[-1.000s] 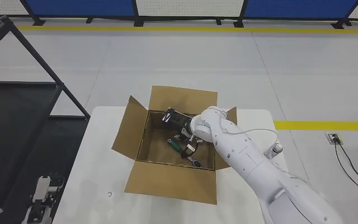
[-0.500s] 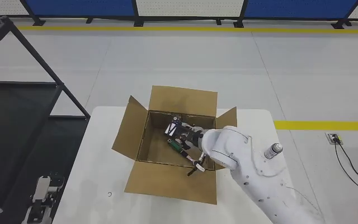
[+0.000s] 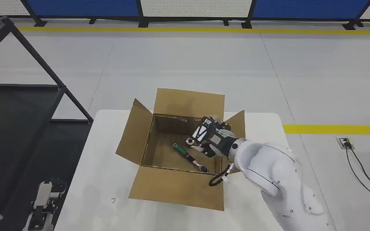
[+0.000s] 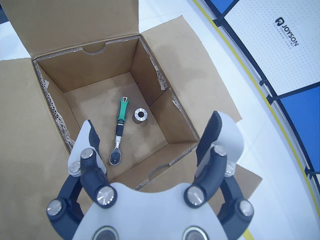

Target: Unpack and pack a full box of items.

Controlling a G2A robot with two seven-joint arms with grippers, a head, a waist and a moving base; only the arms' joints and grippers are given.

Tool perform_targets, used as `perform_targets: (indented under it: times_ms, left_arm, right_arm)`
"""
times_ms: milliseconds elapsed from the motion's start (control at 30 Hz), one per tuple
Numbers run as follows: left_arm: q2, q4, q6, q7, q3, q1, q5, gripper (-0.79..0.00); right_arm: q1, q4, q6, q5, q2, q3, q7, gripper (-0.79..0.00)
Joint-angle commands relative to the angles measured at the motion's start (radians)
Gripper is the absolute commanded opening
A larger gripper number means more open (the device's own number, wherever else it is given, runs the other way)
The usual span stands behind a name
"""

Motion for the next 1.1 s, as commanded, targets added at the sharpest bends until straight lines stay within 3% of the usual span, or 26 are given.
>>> perform_targets:
  times_ms: [0, 333, 700, 900, 1067]
  left_arm:
    - [0.0, 0.0, 0.0, 0.0, 0.0, 0.0, 0.0, 0.0]
    - [0.0, 0.0, 0.0, 0.0, 0.0, 0.0, 0.0, 0.0]
    - [0.0, 0.0, 0.0, 0.0, 0.0, 0.0, 0.0, 0.0]
    - [0.0, 0.0, 0.0, 0.0, 0.0, 0.0, 0.0, 0.0]
    - [0.0, 0.0, 0.0, 0.0, 0.0, 0.0, 0.0, 0.0]
  right_arm:
    - [-0.035, -0.04, 0.018, -0.005, 0.006, 0.037, 0.002, 0.0]
    - [-0.301, -0.269, 0.082, 0.054, 0.041, 0.325, -0.059, 0.0]
    - [-0.549, -0.278, 0.155, 0.135, 0.058, 0.589, -0.155, 0.0]
    - [-0.613, -0.268, 0.269, 0.172, 0.058, 0.66, -0.147, 0.0]
    - [-0.613, -0.268, 0.269, 0.172, 0.058, 0.66, -0.147, 0.0]
